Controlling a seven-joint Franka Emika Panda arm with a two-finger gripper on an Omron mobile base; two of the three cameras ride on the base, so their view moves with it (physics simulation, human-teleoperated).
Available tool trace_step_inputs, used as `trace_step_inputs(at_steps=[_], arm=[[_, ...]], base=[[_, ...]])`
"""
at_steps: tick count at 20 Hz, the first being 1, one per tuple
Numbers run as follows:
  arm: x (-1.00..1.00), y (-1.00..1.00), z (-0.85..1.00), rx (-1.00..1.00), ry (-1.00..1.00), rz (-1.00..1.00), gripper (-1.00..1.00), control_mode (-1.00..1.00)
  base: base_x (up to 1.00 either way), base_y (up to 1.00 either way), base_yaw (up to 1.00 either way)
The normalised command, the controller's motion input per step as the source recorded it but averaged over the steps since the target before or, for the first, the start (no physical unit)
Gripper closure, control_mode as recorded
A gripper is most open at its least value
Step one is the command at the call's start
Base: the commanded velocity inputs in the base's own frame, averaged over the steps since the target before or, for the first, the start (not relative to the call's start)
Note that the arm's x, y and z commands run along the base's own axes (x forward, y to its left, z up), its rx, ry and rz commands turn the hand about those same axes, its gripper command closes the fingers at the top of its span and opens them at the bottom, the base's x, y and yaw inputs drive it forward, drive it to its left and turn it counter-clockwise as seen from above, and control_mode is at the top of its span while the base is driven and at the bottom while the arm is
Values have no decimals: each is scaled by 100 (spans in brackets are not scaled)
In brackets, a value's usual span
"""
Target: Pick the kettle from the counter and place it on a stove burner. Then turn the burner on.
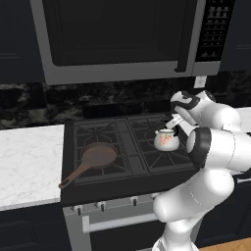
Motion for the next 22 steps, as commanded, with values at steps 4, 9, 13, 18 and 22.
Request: trace_step_inputs(at_steps=[4, 9, 13, 18, 22], arm=[[-40, 9, -22, -8, -10, 6, -100, -100], [-18, 19, -20, -7, -3, 4, -100, -100], [-1, 25, -8, -4, 0, 0, -100, -100], [0, 8, 0, -1, 0, 0, -100, -100], [0, 0, 0, 0, 0, 0, -100, -100]], base=[[0, 0, 0], [0, 0, 0], [0, 0, 0], [0, 0, 0], [0, 0, 0]])
